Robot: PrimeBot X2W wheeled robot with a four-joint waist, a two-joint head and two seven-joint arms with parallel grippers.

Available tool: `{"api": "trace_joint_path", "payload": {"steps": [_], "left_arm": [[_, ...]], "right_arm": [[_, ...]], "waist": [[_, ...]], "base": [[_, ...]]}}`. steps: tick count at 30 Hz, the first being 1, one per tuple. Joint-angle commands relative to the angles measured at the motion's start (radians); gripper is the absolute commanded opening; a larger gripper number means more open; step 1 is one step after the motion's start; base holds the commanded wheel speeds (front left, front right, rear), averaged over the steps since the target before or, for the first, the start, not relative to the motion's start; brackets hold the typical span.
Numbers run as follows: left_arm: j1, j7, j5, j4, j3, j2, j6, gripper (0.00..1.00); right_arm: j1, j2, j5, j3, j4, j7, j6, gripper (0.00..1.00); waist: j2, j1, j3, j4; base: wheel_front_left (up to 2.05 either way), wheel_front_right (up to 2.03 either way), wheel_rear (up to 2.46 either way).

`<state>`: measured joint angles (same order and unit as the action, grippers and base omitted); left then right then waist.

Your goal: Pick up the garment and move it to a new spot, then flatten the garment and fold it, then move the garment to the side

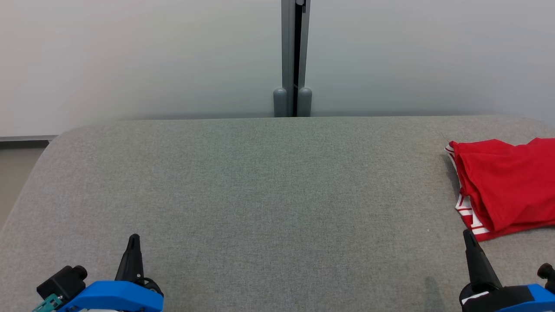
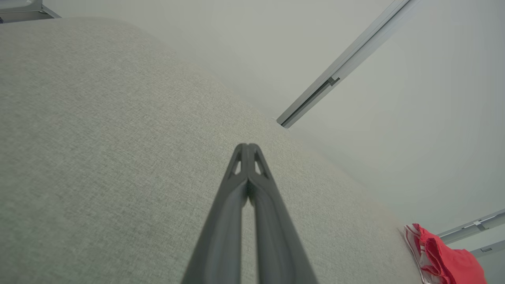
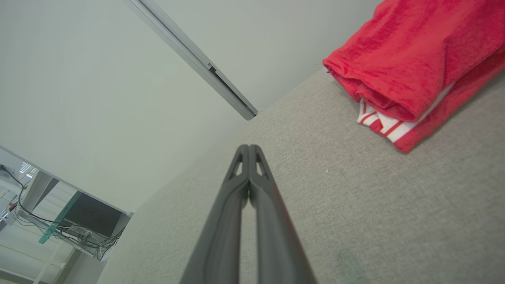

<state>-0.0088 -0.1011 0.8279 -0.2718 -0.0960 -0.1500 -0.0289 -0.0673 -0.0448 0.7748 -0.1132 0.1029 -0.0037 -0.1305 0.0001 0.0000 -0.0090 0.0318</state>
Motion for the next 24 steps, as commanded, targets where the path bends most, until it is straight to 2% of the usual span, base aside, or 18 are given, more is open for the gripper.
{"api": "trace_joint_path", "payload": {"steps": [1,24], "left_arm": [[-0.034,0.006,0.029,0.015,0.016,-0.001,-0.008,0.00],[-0.060,0.082,0.299,0.020,0.086,0.036,-0.043,0.00]], "right_arm": [[0.027,-0.006,0.034,-0.002,-0.006,0.004,0.000,0.00],[0.083,-0.007,0.323,-0.001,0.047,0.046,0.000,0.00]], "waist": [[-0.0001,0.0000,0.000,0.000],[-0.0001,0.0000,0.003,-0.009]], "base": [[0.00,0.00,0.00],[0.00,0.00,0.00]]}}
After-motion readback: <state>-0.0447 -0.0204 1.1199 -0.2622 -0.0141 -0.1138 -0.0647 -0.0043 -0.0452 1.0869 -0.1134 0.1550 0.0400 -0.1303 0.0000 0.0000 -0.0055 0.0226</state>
